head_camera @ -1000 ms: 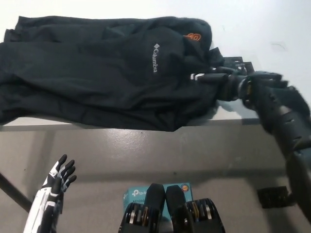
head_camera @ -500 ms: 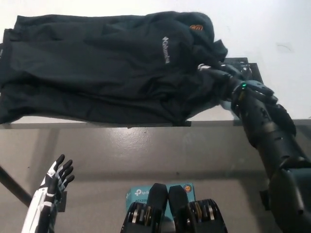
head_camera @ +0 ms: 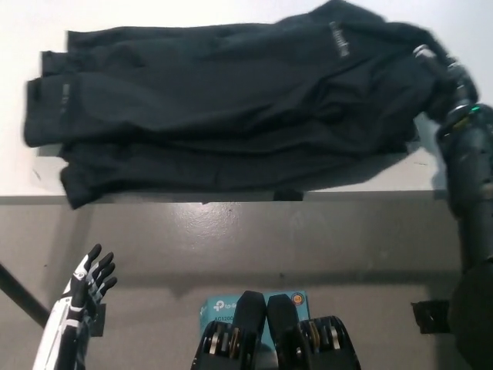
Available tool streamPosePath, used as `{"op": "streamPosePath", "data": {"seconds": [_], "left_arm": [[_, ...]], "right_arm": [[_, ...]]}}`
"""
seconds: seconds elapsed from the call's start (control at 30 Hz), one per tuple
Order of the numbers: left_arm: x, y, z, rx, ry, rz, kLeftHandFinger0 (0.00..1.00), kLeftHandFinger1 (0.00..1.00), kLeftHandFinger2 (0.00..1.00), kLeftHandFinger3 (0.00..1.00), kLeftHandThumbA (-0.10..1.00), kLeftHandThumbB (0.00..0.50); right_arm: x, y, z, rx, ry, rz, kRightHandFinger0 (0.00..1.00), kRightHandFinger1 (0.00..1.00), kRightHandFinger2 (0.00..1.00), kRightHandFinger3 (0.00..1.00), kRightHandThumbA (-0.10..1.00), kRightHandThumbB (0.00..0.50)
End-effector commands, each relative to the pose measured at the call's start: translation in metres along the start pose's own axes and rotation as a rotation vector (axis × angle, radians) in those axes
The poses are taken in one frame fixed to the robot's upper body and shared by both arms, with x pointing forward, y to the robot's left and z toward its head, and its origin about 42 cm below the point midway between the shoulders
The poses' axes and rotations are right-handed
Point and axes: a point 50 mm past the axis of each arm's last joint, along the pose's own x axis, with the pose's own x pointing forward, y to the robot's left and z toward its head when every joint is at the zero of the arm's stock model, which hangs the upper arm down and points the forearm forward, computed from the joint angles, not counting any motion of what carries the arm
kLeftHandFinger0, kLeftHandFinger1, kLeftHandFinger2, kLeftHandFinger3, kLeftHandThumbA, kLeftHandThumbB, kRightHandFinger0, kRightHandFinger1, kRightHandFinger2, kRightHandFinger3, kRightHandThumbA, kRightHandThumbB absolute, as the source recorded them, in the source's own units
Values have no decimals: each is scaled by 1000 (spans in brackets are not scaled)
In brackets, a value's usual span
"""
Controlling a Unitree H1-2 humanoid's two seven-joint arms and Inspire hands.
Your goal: The robot grabs the right edges of the black jacket on the table, and folds it in half
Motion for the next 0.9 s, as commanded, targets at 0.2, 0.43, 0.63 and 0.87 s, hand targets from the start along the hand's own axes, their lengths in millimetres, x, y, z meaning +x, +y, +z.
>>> {"op": "streamPosePath", "data": {"seconds": [0.2,0.43,0.63,0.87], "left_arm": [[6,2,13,16,-74,-11,1000,1000,1000,1000,960,0],[8,3,16,37,-85,-8,1000,1000,1000,1000,965,0],[9,4,18,42,-91,-10,1000,1000,1000,1000,974,0],[10,4,18,26,-96,-13,1000,1000,1000,1000,964,0]], "right_arm": [[-5,62,109,18,-224,117,0,181,866,782,-100,97],[-18,126,118,-89,-269,201,0,208,838,629,-100,132],[-47,215,109,-472,-407,375,0,431,864,840,-100,122],[-100,319,77,-744,-509,681,0,390,813,813,-100,203]]}}
